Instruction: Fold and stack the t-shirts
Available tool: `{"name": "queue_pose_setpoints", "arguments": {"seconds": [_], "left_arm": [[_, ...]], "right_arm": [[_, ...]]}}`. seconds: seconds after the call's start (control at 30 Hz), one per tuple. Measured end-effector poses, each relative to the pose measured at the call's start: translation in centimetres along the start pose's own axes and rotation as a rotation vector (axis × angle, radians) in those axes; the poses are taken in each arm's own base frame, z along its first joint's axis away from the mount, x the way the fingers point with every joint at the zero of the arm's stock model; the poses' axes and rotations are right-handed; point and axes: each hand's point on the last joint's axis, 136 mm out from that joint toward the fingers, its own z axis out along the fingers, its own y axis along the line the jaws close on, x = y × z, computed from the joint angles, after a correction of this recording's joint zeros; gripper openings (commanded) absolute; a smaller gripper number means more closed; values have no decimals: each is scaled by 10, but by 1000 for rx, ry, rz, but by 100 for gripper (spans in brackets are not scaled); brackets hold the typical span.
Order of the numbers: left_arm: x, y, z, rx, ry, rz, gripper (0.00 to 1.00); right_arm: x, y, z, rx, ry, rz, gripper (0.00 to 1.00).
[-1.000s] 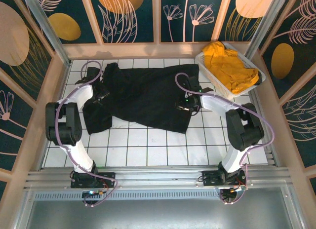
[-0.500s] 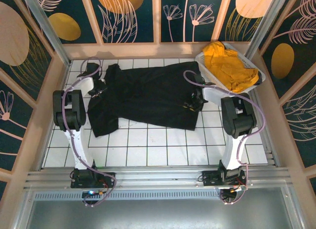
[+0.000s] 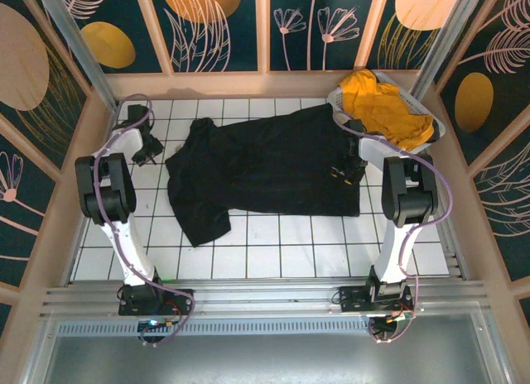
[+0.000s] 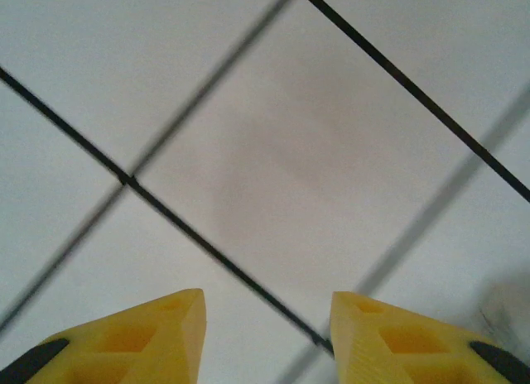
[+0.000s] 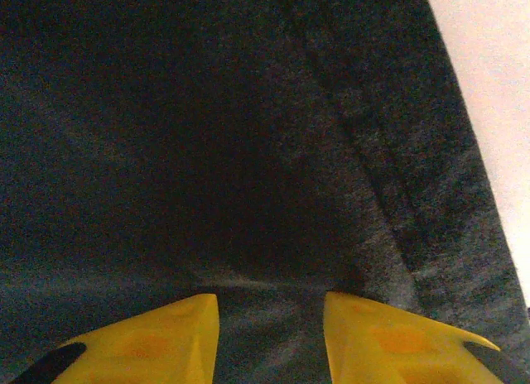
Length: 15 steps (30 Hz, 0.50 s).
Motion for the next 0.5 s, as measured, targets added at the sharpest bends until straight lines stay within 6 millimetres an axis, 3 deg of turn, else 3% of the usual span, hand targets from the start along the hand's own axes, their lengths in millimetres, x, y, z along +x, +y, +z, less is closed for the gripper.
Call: {"name": "queue_pose_setpoints", "arguments": {"seconds": [0.1, 0.17, 0.27, 0.33, 0.43, 0.5], "left_arm": [[39, -18, -27, 50, 23, 34, 46], [62, -18, -39, 65, 45, 33, 45], [81, 4, -48, 36, 70, -1, 42], [89, 18, -52, 13, 88, -22, 33], [99, 28, -55, 12, 108, -42, 24], [111, 33, -55, 16, 136, -47, 25]], "right_arm": [[-1, 5, -7, -5, -22, -26, 43], [-2, 11, -16, -18, -44, -42, 43], [-5, 19, -33, -50, -84, -54, 43], [-5, 21, -46, -68, -110, -56, 43], [-2, 19, -58, -84, -131, -53, 43], [2, 16, -63, -88, -136, -53, 43]]}}
